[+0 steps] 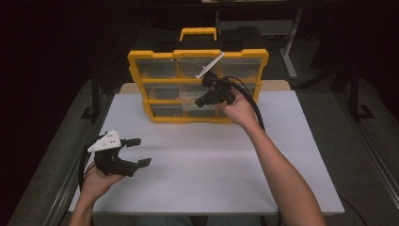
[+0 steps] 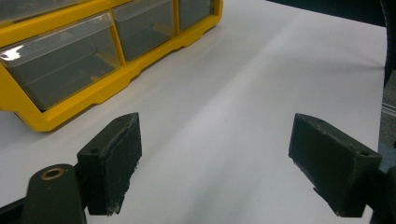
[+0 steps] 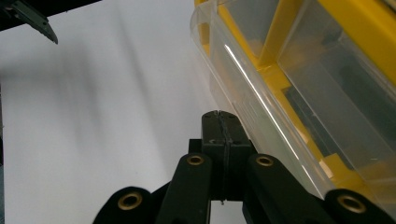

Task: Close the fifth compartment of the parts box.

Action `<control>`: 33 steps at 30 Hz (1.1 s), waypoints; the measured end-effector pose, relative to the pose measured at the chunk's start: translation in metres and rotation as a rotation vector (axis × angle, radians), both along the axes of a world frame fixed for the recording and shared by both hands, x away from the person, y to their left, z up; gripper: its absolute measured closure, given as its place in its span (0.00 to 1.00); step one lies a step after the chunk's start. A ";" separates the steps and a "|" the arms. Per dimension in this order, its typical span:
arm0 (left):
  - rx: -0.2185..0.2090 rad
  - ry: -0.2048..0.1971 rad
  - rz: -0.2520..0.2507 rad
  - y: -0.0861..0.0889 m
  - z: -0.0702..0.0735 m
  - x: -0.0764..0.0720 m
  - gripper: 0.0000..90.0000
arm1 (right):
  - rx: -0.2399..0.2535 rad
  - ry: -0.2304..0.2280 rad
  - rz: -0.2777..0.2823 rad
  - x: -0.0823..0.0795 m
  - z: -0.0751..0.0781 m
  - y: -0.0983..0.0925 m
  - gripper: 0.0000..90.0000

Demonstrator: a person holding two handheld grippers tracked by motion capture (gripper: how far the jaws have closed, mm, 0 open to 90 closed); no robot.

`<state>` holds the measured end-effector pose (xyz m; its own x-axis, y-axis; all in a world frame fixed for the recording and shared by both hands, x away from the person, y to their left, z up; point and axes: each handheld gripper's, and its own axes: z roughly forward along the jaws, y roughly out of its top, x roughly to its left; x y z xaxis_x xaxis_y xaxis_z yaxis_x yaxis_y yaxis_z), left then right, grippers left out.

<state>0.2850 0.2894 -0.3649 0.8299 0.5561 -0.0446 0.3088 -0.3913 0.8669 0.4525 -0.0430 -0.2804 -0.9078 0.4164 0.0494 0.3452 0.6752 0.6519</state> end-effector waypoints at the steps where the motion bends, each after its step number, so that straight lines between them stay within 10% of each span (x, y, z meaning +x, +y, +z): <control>1: -0.002 0.001 0.001 0.000 0.000 0.000 0.19 | -0.002 0.000 0.001 0.001 0.000 0.000 0.99; 33: 0.000 -0.006 -0.003 0.000 0.000 0.000 0.19 | -0.010 0.000 -0.016 0.005 0.006 -0.003 0.99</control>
<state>0.2851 0.2897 -0.3645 0.8319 0.5534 -0.0400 0.3027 -0.3921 0.8687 0.4579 -0.0456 -0.2747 -0.9009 0.4318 0.0450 0.3562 0.6760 0.6451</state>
